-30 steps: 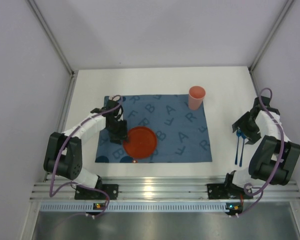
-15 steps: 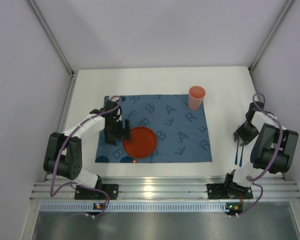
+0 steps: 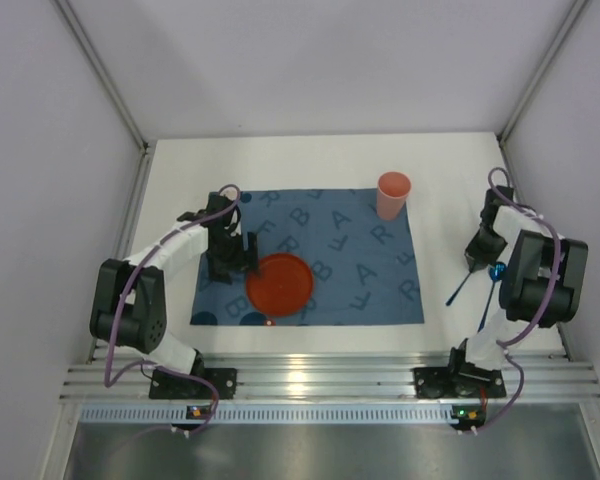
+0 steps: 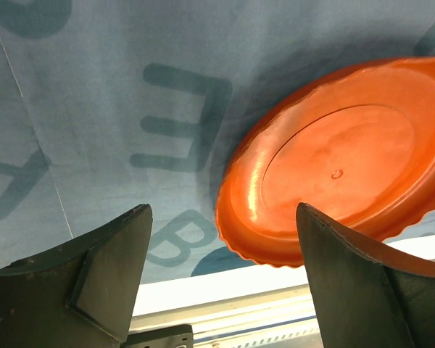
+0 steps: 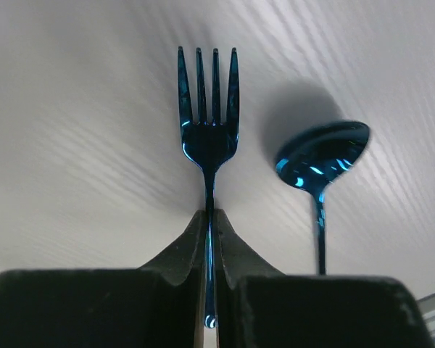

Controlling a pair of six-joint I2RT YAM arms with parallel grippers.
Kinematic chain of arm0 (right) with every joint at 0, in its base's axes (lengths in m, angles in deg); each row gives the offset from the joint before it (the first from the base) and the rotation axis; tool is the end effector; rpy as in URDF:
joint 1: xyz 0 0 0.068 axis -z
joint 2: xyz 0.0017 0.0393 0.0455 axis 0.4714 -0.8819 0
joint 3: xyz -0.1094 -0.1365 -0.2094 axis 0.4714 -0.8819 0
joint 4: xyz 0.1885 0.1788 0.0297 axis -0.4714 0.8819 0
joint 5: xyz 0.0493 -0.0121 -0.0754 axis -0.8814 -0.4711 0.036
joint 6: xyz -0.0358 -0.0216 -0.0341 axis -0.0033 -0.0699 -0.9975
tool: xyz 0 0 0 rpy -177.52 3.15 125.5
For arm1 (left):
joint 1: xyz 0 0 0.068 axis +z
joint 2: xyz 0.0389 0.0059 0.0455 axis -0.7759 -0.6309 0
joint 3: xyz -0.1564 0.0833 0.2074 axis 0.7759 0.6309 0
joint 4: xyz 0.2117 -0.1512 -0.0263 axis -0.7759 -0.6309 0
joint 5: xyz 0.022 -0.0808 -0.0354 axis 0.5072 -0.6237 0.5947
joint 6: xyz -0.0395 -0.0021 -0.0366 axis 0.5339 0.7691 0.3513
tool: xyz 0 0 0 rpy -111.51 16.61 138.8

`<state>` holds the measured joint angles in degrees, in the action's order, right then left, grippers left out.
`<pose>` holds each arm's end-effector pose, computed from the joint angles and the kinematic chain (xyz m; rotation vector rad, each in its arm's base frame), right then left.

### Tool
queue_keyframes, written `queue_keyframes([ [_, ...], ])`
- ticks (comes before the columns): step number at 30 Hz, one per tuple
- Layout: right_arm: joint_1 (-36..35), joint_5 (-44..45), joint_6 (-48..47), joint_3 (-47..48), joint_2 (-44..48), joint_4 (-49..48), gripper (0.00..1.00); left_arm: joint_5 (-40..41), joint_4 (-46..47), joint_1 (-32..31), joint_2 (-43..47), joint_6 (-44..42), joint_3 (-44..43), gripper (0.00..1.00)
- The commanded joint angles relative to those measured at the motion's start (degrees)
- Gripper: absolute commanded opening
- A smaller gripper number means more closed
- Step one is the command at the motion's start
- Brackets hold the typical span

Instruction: Set the dinner table for one person

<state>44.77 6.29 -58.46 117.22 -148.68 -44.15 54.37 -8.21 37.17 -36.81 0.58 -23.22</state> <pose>0.2836 -0.0912 0.1633 1.0488 2.7431 -0.2312 0.2695 -0.0718 0.1874 -0.1857 2.9238 -0.3534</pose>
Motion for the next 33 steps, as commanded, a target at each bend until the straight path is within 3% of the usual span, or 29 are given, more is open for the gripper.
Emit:
queue_keyframes([
  [1, -6.61, 2.91, -2.32, 7.37, -1.18, -2.61, 0.00, -1.53, -0.30, 0.36, -0.79, -1.23, -3.44, 0.86],
  [10, -26.45, 5.99, 1.72, 28.65, 3.83, 12.16, 0.00, -0.48, -1.97, 0.36, -1.67, -1.15, -8.71, 0.86],
  [18, -44.58, 4.68, 6.12, 38.85, 2.34, 15.26, 0.00, 0.92, -2.85, 0.36, -0.53, -0.18, -11.00, 0.87],
  [22, -50.74, 2.76, 6.64, 36.32, -0.65, 12.98, 0.00, 1.98, -3.55, 0.44, 0.27, 0.00, -11.01, 0.88],
  [27, -51.01, -1.91, 6.82, 26.03, -3.81, 5.77, 0.00, 0.67, -2.24, 0.44, 1.23, 1.22, -7.85, 0.86],
  [33, -51.19, 1.86, 5.94, 22.86, -8.21, 2.61, 0.00, -0.13, 1.19, 0.44, 0.88, 2.19, -3.27, 0.84],
])
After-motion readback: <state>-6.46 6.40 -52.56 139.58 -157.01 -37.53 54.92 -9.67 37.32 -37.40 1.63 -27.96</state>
